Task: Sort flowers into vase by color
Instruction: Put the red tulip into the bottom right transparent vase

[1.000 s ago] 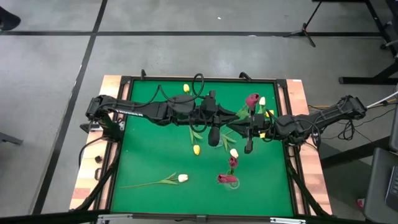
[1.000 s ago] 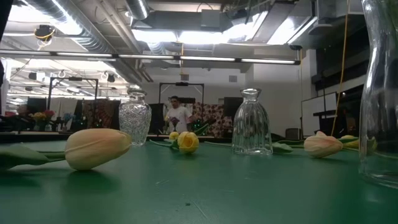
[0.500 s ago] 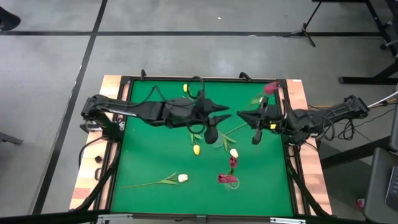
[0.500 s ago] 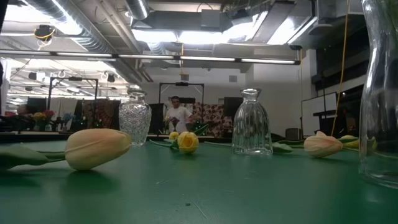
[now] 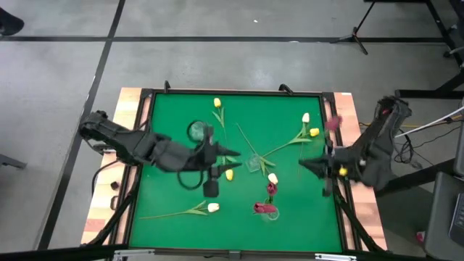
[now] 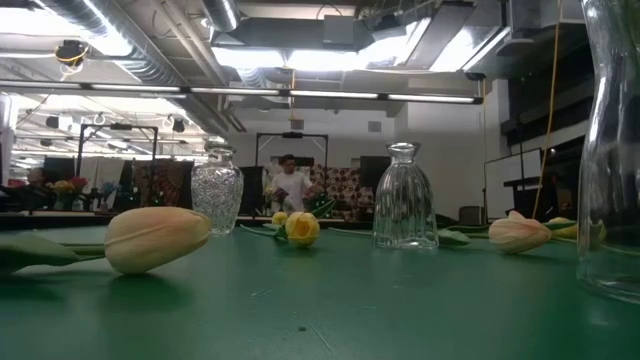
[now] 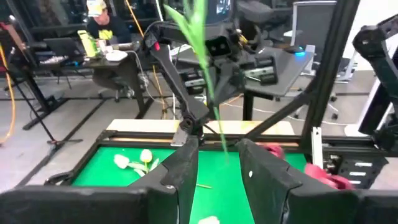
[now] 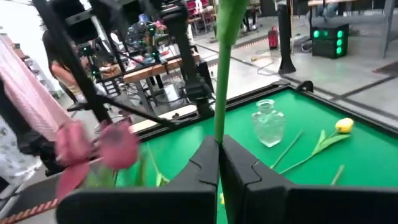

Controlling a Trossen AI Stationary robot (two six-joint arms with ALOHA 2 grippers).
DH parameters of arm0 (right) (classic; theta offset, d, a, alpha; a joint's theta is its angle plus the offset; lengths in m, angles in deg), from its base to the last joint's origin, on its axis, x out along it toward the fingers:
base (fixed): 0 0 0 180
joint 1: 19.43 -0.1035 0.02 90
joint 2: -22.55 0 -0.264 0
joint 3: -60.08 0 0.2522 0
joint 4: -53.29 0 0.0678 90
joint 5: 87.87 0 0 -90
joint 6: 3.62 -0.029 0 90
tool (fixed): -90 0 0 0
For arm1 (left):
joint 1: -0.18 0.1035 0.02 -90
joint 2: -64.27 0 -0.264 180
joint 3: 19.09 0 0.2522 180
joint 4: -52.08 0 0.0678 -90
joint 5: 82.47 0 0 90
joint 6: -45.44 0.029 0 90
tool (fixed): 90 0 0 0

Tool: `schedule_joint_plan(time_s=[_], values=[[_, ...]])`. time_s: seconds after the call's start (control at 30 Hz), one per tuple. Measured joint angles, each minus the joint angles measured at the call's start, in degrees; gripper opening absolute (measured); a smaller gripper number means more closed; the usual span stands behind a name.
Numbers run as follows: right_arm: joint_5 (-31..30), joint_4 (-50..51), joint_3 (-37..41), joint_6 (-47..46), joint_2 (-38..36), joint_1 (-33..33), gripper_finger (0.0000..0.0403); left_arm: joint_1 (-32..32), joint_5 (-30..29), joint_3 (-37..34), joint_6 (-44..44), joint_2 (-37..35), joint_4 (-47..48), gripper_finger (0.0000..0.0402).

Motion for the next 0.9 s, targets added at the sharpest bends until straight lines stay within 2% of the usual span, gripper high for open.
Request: schedule_joint_plan(time_s=[0.17,0.3,0.43,0.63,0.9], values=[[-10.1,-7.2,0.1,-3.8,10.0,-8.0,0.0,-6.0,-11.1,-4.1,-0.2,-0.4,-1.4,0.0115],[-13.1,-15.9,0.1,-3.6,16.8,-10.5,0.0,-10.3,-17.8,-10.1,-0.6,-1.0,-9.9,0.0115],[-10.9,-21.6,0.1,-2.1,20.9,-9.3,0.0,-12.9,-17.5,-18.5,-0.9,-3.6,-20.7,0.0115],[-6.3,-24.2,0.1,-0.8,21.6,-6.8,0.0,-13.7,-14.5,-30.8,-3.3,-11.3,-33.9,0.0115],[-4.0,-26.6,0.1,-1.6,24.4,-5.7,0.0,-14.5,-17.2,-41.3,-7.6,-19.9,-37.9,0.0115]])
